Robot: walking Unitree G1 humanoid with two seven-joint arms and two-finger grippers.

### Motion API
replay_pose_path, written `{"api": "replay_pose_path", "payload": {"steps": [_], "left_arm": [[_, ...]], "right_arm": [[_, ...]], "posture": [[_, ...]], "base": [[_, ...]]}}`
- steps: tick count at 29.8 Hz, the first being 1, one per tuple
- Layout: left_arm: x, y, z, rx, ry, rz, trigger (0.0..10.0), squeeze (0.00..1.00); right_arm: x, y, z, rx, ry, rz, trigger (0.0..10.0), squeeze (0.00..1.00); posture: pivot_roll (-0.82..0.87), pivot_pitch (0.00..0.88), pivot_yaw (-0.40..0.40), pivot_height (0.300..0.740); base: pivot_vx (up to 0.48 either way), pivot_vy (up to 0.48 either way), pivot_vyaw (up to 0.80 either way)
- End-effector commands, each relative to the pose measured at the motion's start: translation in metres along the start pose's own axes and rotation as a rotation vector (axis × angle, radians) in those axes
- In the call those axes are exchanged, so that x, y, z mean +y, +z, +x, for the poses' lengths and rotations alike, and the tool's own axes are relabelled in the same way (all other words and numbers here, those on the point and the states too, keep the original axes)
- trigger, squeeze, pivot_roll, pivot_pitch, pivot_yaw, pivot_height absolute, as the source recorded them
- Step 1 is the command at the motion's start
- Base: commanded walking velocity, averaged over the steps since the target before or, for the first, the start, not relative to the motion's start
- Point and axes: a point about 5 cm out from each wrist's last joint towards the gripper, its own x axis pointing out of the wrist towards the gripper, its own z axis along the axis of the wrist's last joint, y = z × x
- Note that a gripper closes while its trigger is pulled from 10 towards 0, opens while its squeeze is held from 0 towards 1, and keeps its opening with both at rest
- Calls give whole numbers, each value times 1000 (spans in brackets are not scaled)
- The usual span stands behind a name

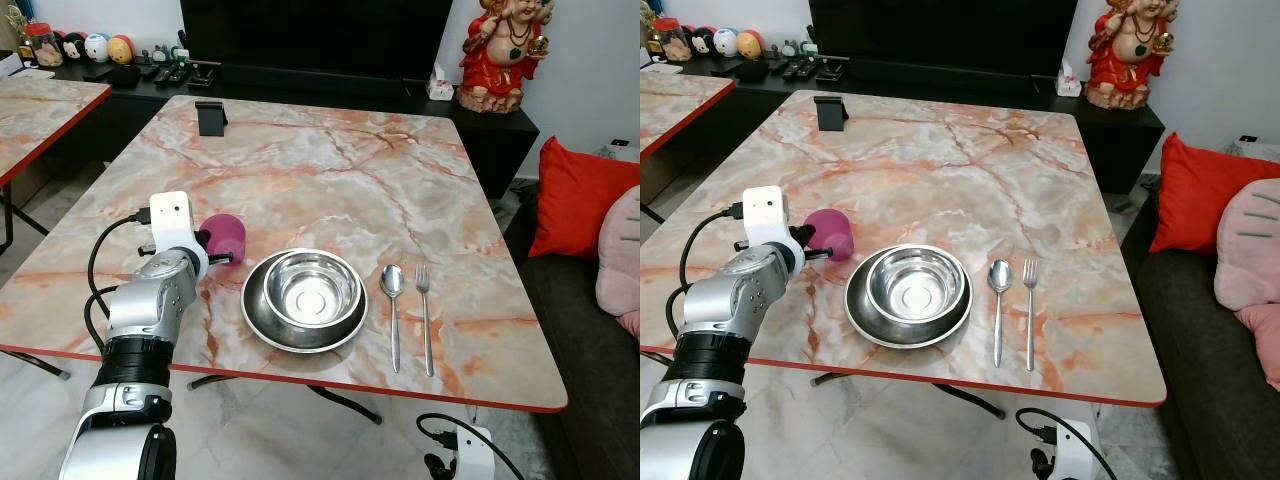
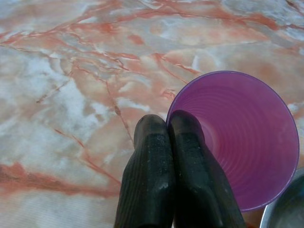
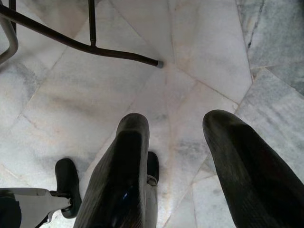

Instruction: Setting the table

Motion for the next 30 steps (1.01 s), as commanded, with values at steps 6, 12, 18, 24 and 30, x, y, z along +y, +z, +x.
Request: {"api": "replay_pose_path", "payload": {"steps": [6,12,18,24,30], "left_arm": [[-1,-5,1,20,1,-6,10000,0],[0,-6,0,23,2,-4,10000,4],[-1,-7,0,25,0,-5,10000,4],[-1,-6,0,23,1,-7,10000,675],[-1,-6,0,22,2,-5,10000,624]], "right_arm": [[-3,-2,-1,11,-7,-10,10000,0],[-3,-2,-1,10,-6,-10,10000,0],[-3,-2,-1,8,-8,-9,10000,0],[-4,-2,-1,9,-9,-8,10000,0],[-3,-2,-1,8,-8,-8,10000,0]], "posture": [[84,0,-70,740],[87,0,-72,740],[85,0,-71,740],[86,0,-71,740],[86,0,-71,740]], "base": [[0,0,0],[0,0,0],[0,0,0],[0,0,0],[0,0,0]]}}
